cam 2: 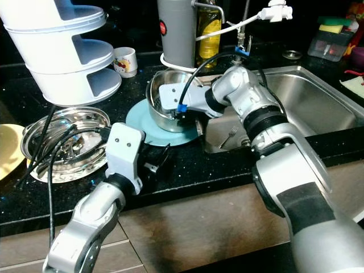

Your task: Kitchen organization

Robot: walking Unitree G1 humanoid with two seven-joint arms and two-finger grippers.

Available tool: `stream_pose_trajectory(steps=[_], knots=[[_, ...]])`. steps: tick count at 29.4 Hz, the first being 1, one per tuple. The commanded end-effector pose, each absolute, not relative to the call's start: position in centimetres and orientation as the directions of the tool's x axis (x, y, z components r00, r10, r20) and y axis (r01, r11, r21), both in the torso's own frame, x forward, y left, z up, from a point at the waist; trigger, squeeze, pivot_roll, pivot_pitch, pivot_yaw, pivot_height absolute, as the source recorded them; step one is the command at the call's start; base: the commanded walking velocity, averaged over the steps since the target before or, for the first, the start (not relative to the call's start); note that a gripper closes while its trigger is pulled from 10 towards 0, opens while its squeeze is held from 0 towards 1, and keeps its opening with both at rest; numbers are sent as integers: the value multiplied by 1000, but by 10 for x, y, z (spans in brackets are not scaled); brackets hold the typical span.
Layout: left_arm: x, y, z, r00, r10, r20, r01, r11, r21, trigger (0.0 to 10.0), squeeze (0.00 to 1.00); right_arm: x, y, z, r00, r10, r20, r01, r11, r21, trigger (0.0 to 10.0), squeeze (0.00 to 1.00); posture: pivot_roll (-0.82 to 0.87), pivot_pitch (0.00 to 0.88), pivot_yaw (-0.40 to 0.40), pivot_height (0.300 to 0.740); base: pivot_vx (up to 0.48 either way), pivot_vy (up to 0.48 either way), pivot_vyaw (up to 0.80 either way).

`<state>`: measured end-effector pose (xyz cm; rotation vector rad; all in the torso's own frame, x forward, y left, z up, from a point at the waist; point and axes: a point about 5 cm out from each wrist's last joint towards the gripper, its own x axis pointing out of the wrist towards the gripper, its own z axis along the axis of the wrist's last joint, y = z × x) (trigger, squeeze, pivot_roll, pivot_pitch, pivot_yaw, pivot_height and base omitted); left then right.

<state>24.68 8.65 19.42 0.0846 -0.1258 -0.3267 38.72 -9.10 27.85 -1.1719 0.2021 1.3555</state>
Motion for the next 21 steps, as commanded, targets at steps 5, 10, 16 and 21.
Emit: stream_pose_trajectory(steps=[5,10,16,21], knots=[[249,85,194,940,-327,100,318,943,96,10000,0,385,-77,302,290,791,-539,-772,-140,-620,0,0,47,0,-14,740,0,0,0],[249,85,196,938,-330,109,320,942,98,10000,0,385,-70,324,313,879,-360,-743,-10,-669,0,0,48,0,-12,740,0,0,0],[250,84,198,934,-335,121,325,941,98,10000,0,392,-79,340,434,872,-228,-690,158,-707,0,0,46,0,-7,740,0,0,0],[251,83,199,933,-338,125,328,940,97,10000,0,400,-97,343,559,803,-207,-651,271,-709,0,0,49,0,-8,740,0,0,0]])
